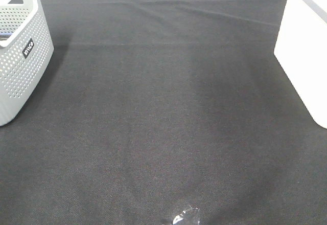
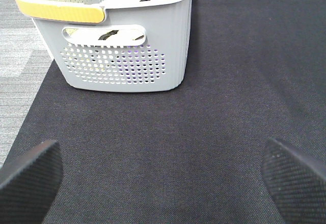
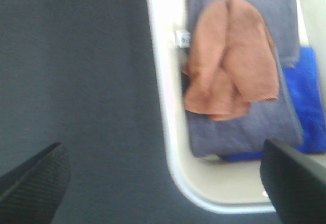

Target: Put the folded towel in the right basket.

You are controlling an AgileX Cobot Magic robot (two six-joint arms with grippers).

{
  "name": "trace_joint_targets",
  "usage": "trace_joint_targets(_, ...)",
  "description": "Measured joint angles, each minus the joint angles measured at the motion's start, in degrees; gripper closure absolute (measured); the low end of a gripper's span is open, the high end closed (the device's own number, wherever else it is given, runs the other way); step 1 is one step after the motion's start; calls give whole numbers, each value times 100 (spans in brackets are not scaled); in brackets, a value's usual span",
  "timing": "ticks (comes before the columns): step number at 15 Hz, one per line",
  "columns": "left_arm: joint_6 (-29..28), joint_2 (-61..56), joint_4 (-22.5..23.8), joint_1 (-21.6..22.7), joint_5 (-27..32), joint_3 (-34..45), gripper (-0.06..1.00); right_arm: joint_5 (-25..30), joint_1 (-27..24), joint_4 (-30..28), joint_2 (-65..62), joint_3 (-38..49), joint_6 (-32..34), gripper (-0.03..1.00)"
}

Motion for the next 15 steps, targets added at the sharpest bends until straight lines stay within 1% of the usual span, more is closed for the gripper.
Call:
trace_joint_targets(2, 0, 0, 0, 0, 0, 0, -5, -6, 0, 160, -728, 441, -86, -1)
trace_joint_targets(3, 0, 0, 0, 0, 0, 0, -5, -6, 0, 160, -728, 441, -86, -1)
trace_joint_targets(4, 0, 0, 0, 0, 0, 0, -5, -52, 0, 160, -1134, 859, -120, -1)
trace_joint_targets(6, 0, 0, 0, 0, 0, 0, -5, -407, 0, 160, -2000, 1759, -264, -1)
trace_joint_targets(7, 0, 0, 0, 0, 0, 0, -5, -550, 0, 178, -2664, 2458, -476, -1)
trace_joint_targets(10, 0, 0, 0, 0, 0, 0, -5, -544, 0, 178, -4057, 3839, -625, -1)
trace_joint_targets(12, 0, 0, 0, 0, 0, 0, -5, -728, 0, 246, -5122, 4807, -625, -1)
trace_joint_targets(15, 0, 0, 0, 0, 0, 0, -5, -945, 0, 493, -6583, 5810, -739, -1)
